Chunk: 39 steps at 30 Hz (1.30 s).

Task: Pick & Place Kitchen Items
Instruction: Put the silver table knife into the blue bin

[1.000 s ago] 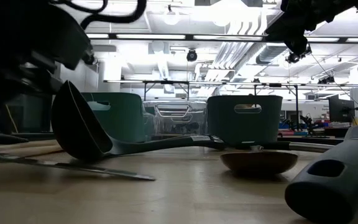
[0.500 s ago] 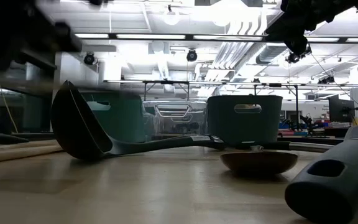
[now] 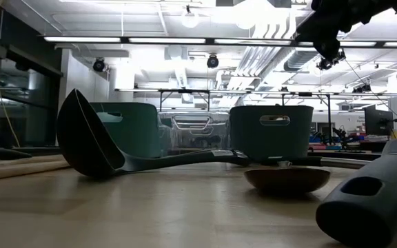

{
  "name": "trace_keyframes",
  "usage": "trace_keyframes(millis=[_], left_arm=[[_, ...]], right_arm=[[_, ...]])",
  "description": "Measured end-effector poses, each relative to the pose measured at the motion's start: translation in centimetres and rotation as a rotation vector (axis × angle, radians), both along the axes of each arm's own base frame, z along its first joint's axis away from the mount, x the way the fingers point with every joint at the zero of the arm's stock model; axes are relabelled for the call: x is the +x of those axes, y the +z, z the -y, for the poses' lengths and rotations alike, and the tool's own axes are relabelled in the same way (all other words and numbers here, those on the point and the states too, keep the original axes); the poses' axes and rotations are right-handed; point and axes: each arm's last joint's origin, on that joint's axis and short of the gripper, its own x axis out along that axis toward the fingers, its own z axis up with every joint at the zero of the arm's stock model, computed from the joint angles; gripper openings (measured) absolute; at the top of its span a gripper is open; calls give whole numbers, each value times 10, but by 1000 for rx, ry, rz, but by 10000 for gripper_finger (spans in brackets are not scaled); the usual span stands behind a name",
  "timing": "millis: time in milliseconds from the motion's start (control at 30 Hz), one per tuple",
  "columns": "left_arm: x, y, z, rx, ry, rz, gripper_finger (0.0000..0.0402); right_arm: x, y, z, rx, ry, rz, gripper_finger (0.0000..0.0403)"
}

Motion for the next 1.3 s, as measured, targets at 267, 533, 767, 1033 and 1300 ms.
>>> trace_keyframes(millis=[267, 533, 767, 1033, 1300], left_arm=[[29, 28, -44, 90, 112, 194, 52], [54, 43, -87, 138, 169, 342, 52], [67, 49, -117, 174, 214, 420, 52], [82, 62, -147, 233, 250, 569, 52], [88, 69, -162, 263, 255, 644, 52]], right_arm=[[1, 2, -1, -35, 68, 23, 89], [1, 2, -2, -152, 142, 26, 90], [1, 1, -4, -167, 221, 32, 150], [8, 5, -3, -159, 298, 104, 226], [17, 24, 1, -212, 321, 298, 227]])
